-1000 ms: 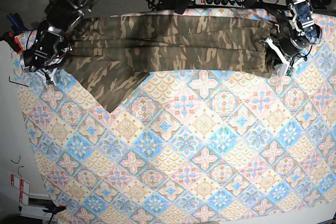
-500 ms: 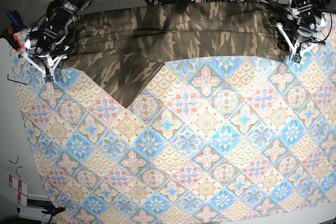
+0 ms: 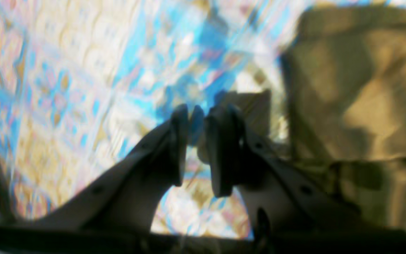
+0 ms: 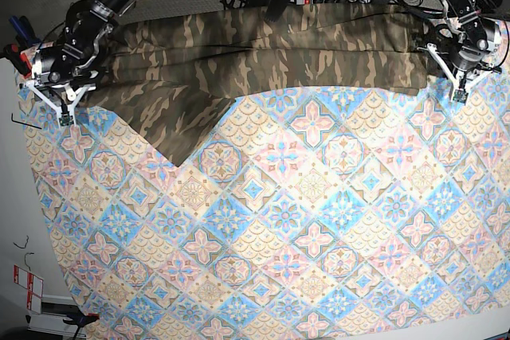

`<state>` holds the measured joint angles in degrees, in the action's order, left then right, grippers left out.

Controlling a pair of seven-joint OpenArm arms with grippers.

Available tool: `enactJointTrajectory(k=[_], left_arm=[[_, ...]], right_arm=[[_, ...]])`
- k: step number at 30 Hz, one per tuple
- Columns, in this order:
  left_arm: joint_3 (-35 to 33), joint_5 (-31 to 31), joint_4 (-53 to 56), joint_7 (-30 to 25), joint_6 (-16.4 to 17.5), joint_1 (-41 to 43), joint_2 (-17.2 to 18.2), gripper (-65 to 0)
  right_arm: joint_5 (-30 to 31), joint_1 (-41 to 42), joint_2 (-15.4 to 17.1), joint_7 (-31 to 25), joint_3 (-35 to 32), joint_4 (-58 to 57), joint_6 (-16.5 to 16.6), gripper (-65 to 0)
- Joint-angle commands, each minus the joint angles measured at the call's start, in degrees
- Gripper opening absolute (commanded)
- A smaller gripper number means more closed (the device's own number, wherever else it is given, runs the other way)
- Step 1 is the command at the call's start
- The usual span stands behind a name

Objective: Fold the T-shirt properly
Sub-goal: 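Pull the shirt edge back toward the robot with both grippers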

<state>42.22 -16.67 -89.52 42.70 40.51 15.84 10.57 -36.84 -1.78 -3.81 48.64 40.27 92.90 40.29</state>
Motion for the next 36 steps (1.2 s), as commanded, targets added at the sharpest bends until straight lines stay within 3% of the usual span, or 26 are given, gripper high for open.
enactJointTrajectory(k=[1,8,15,22,27,30,33,36], left_arm=[[1.52,0.62,-0.99,-0.72,-0.51,-1.2,0.99,-52.6],[6.71,-0.7,-1.08,-0.72,-0.51,-2.34,-0.5,-52.6],[6.97,-0.52,-3.19,-0.72,-0.51,-3.04,-1.03,-52.5],[6.79,-0.52,-13.91,-0.72,-0.51,-2.78,-5.95,-51.8],[6.79,-0.61,-15.67,0.95,-0.51,-2.69,-6.48,-36.9],[6.71,-0.52,-15.67,4.29,-0.51,-2.96,-6.22,-30.3],[4.95,-0.43,-15.5,6.49,-0.51,-2.96,-4.28,-27.3],[2.31,-0.43,-15.67,8.34,-0.51,-2.69,-3.23,-27.1]], right_arm=[[0.05,0.95,0.61,-0.69,-0.14,1.12,-0.29,-29.5],[-0.04,2.7,0.78,1.69,-1.37,2.44,-0.29,-29.5],[-0.04,2.62,0.61,1.95,-1.55,10.0,-0.29,-29.5],[0.14,2.62,0.61,2.74,-1.02,12.9,-0.29,-29.3],[0.75,2.62,0.61,6.52,2.76,12.37,-0.29,-22.4],[6.2,2.62,0.96,6.96,8.04,10.09,-0.29,-18.1],[10.95,2.7,1.22,7.05,13.22,4.99,-0.29,-17.0],[11.3,2.97,3.77,7.05,15.77,-0.9,-0.29,-17.0]])
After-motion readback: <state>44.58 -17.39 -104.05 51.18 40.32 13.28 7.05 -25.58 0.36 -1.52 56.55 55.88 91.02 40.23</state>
